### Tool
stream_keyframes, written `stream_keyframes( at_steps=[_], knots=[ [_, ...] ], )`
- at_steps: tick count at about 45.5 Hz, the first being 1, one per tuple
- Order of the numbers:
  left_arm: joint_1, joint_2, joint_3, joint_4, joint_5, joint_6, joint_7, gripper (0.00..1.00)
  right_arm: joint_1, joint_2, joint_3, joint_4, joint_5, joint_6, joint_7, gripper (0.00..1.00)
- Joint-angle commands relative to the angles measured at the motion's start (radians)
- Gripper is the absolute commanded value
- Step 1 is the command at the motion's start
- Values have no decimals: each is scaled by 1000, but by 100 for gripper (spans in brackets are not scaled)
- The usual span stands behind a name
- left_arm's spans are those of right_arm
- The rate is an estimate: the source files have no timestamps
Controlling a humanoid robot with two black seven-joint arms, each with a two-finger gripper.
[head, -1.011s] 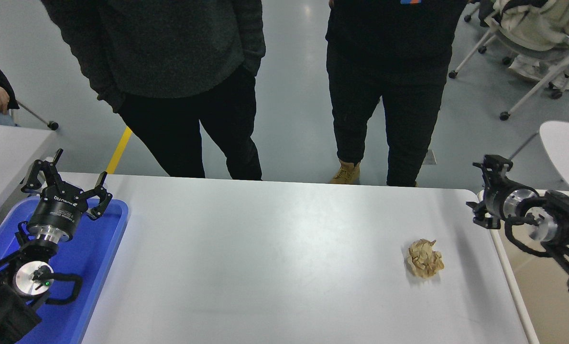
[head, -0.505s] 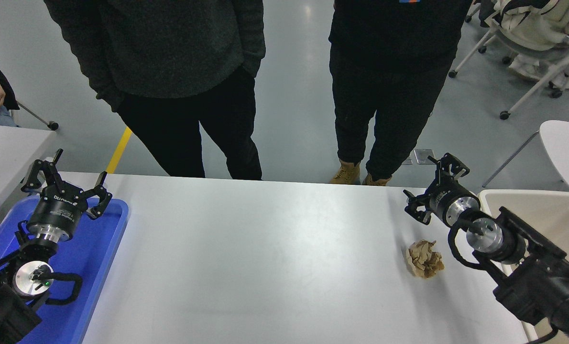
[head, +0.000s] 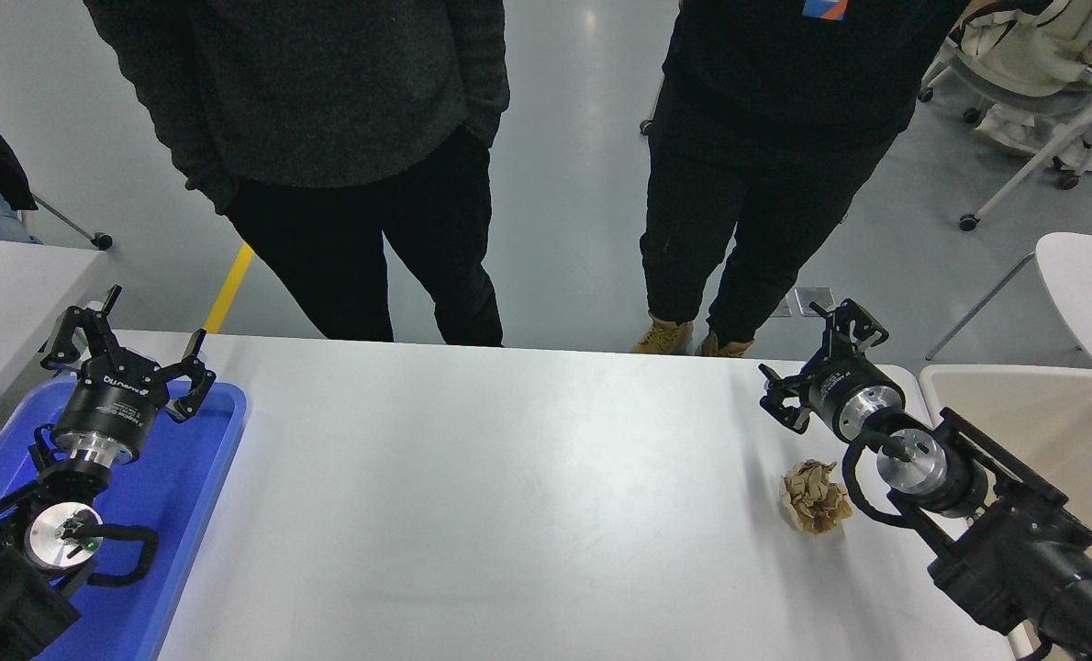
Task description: Clean the table surface
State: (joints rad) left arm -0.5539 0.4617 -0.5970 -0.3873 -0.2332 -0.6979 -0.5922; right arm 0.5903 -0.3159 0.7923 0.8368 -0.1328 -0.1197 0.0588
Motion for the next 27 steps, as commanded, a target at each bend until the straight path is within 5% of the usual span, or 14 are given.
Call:
stream_keyframes(
  at_steps=[1, 14, 27],
  knots=[
    [0, 0, 0, -1, 0, 0, 0, 100, 40, -98, -189, 27, -85, 11, 10, 100],
    [0, 0, -1, -1, 0, 0, 0, 100, 48, -239, -246, 281, -369, 3, 44, 100],
    [0, 0, 0, -1, 0, 0, 0, 100, 151, -344, -556, 335, -700, 3, 53, 100]
  ],
)
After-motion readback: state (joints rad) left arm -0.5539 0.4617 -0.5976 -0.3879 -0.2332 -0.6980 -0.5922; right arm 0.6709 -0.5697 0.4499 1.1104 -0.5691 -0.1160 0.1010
